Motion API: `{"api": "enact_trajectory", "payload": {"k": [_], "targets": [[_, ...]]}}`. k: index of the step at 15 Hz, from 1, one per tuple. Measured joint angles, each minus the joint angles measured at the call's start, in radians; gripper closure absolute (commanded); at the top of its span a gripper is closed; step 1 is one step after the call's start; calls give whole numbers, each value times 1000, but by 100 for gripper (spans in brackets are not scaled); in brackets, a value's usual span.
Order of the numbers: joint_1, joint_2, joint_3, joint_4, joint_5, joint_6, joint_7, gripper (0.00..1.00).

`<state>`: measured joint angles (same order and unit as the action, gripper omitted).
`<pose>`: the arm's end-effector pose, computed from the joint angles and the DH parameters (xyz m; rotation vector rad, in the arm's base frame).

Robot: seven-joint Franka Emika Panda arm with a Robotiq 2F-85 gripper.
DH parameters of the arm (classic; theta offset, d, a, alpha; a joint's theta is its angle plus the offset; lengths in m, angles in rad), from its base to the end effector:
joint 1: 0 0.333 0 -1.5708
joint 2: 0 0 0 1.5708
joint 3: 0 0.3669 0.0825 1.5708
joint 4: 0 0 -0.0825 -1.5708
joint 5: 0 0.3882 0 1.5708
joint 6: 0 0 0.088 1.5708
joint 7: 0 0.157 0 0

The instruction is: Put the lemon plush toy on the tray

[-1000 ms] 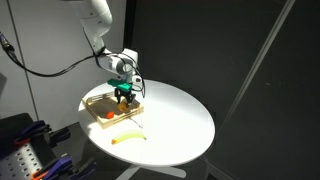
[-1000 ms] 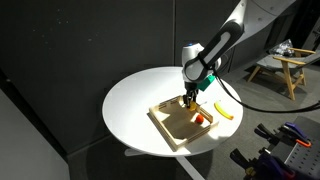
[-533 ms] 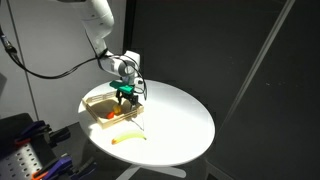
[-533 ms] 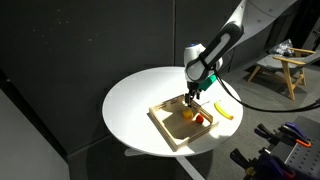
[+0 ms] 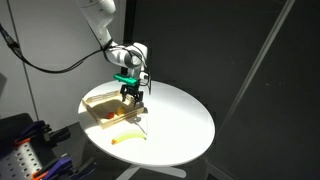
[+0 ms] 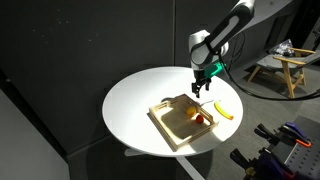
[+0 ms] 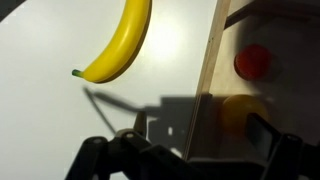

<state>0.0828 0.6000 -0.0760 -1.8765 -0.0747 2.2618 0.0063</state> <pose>0.6328 0.0006 0.1639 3.0252 0.0953 -0.3240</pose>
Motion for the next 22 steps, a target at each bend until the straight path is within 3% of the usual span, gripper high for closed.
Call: {"api": "enact_trajectory", "payload": {"k": [6,22], "targets": [[-41,-130,0,-32,0,-113,0,0],[-101,-329,-2,-147,0,-146,4,0]]}}
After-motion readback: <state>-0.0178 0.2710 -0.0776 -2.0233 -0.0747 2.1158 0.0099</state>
